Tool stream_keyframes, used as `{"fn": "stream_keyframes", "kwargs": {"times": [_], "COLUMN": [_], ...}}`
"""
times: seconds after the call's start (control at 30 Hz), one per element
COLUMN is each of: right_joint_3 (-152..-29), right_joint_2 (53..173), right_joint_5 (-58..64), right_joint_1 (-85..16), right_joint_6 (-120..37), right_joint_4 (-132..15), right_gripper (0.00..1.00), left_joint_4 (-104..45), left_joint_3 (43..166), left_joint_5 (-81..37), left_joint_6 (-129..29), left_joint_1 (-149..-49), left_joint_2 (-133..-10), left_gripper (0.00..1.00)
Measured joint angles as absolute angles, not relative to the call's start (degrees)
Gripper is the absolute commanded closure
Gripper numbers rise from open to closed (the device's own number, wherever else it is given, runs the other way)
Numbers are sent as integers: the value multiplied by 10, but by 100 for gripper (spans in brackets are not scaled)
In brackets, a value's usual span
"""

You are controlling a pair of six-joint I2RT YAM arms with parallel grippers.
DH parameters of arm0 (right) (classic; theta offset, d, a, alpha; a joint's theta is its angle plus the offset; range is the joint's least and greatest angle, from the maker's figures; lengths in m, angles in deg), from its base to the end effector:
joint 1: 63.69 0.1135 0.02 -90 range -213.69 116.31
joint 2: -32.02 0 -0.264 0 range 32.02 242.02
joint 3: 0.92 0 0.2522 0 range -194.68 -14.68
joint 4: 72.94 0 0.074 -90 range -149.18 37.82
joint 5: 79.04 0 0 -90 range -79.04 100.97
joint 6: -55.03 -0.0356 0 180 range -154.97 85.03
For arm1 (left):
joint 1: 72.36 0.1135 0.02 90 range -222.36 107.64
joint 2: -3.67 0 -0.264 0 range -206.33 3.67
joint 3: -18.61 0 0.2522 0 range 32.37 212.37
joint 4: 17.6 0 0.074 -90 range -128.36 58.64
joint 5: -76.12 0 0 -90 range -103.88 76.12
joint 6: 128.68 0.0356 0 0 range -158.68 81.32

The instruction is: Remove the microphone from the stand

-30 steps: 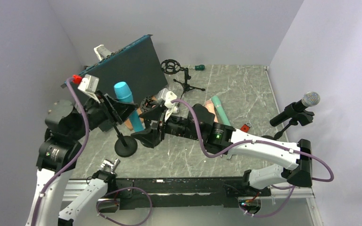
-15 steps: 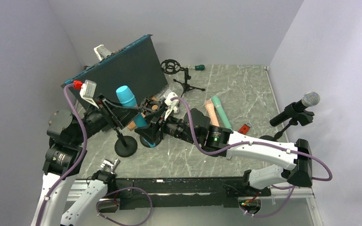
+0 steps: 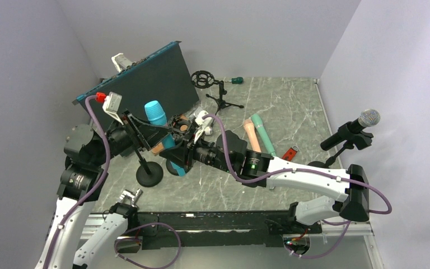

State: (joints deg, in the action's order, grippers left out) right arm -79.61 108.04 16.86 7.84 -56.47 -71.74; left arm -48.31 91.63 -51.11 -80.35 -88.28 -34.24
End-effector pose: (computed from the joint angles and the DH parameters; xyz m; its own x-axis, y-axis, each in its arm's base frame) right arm 0.1041 0.3000 0.3842 -0.3263 0.1739 -0.9291 -0.8505 0.3750 0.3688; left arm 0.1096 -0.0536 0.4286 -0.4758 -0.4148 -0.7756 0.6455 0.4344 -0.6282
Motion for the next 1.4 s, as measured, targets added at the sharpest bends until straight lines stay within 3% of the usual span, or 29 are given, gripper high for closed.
{"fn": "stream_keyframes", "kwargs": {"times": [0.3,0.53,0.7,0.87,1.4], "right_joint_3": [-776,-698,-665,-636,-597], "right_joint_2": [1060,984,947,917,900], "right_joint_5": [287,287,286,284,270], "right_joint_1": [47,-31,-56,-68,-110], "right_joint_6": [-570,-607,-621,-625,-631], "right_joint_4": [-665,-646,-618,-609,-592], "right_gripper": [100,100,100,100,100], "left_joint_4": [-604,-645,-672,-694,-651], "left_joint_3": [983,1001,1002,997,784], "left_joint_5": [-421,-296,-241,-194,-79], "left_joint_6": [-715,-667,-657,-650,-630], "left_joint_1": [-885,-885,-885,-885,-887], "left_joint_2": [-321,-294,-317,-333,-268], "left_gripper": [3,38,77,99,100]}}
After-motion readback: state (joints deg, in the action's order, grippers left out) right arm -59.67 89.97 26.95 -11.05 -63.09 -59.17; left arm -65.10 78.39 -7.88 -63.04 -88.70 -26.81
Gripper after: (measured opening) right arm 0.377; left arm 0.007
